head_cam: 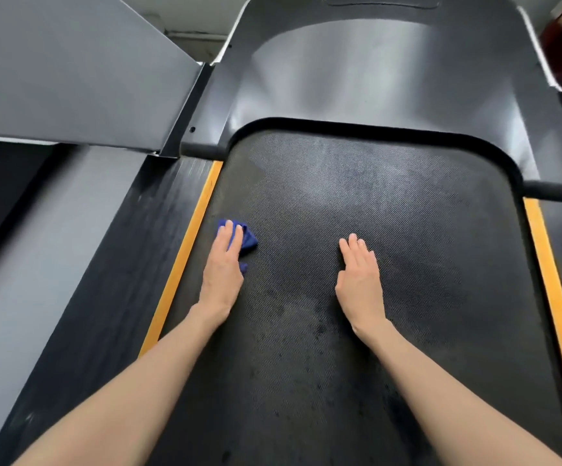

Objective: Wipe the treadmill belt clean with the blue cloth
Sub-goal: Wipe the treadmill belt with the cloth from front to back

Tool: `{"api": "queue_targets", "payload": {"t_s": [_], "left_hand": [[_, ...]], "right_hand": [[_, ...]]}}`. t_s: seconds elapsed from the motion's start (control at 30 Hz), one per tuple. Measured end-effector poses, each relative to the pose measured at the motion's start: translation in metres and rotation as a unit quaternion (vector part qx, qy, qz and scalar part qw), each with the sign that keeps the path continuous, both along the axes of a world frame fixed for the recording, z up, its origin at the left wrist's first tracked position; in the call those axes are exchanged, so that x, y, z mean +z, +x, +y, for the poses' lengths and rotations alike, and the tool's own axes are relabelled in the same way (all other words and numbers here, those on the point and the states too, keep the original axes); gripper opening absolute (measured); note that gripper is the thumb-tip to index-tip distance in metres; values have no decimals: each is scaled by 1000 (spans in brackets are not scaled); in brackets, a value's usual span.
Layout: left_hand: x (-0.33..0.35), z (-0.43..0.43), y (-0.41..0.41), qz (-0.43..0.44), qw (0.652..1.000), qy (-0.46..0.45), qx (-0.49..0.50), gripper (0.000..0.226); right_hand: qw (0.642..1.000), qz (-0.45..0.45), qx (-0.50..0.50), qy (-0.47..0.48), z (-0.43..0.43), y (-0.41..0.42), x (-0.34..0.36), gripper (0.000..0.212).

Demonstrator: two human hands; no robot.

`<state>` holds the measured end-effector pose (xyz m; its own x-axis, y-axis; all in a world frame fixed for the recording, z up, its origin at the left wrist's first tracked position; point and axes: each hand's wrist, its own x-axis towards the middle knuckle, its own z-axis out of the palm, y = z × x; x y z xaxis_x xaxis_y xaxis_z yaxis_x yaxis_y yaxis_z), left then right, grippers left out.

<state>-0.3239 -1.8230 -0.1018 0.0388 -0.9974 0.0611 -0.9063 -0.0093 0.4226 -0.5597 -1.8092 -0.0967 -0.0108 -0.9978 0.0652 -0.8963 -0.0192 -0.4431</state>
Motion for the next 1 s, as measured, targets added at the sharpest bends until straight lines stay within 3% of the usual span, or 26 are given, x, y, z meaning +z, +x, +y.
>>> {"api": "queue_targets", "payload": {"t_s": [0.13,0.27,0.43,0.6,0.73,0.87,1.0], "left_hand": [[3,62,-23,34,993,-7,-113,77],[-2,89,-19,-33,966,-50,-252,63],[3,30,12,-74,995,-15,-64,77],[25,-21,18,-37,998,34,25,75],[15,15,-9,-13,999,-24,-20,72],[-4,24,-5,-46,995,-40,-83,78],[-2,3,11,-82,987,-46,-134,76]], "right_hand": [[1000,-6,-17,4,0,5,-1,62],[1000,-10,-14,5,0,3,-1,61],[1000,-4,6,17,2,-1,0,61],[1000,-7,6,27,0,-1,3,62],[1000,9,-4,18,0,2,3,60],[999,24,-33,1,-7,15,9,58],[999,24,27,-26,-27,33,17,62]]}}
